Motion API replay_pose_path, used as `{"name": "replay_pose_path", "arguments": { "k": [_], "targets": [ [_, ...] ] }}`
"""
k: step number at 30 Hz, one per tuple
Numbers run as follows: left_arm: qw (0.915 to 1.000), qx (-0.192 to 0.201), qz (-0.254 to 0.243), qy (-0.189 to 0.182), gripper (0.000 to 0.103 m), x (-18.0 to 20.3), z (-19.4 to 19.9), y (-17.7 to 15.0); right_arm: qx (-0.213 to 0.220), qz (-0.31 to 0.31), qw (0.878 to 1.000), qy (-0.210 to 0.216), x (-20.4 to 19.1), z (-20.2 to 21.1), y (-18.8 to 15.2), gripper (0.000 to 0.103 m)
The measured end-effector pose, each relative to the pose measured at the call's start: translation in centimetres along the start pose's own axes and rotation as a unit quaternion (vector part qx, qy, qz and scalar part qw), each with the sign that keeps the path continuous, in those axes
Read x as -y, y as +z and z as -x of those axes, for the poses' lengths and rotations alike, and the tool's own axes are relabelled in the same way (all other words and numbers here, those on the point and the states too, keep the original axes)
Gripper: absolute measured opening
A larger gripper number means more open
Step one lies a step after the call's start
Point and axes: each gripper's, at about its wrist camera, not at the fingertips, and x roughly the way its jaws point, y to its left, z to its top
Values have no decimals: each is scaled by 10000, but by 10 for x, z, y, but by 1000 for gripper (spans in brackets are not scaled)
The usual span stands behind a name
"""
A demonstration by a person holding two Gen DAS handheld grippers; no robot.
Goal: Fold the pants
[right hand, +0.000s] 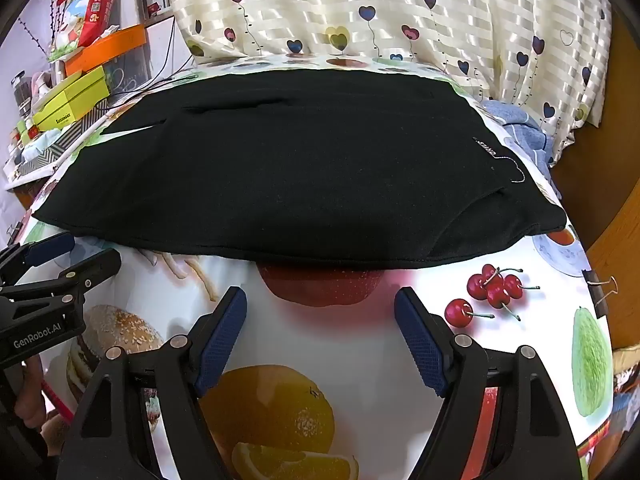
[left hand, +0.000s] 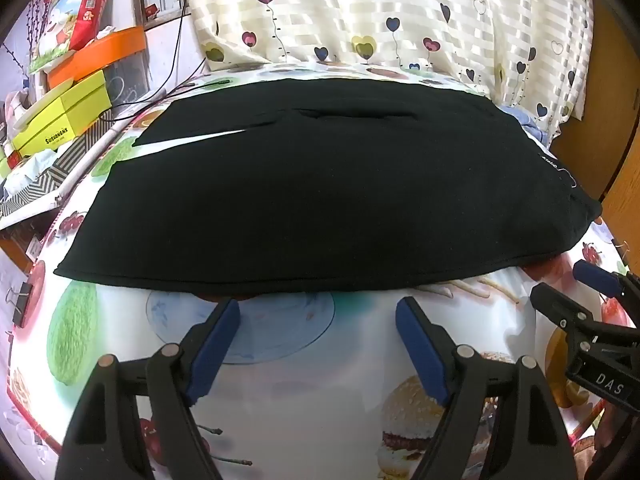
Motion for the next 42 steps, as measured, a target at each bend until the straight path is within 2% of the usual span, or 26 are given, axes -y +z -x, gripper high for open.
{"name": "replay_pose_path", "arguments": {
  "k": [42],
  "targets": [
    [10000, -17, -21, 23, 83, -3, -4, -3, 15, -4, 10000, -5, -1, 2, 0, 77]
  ]
}}
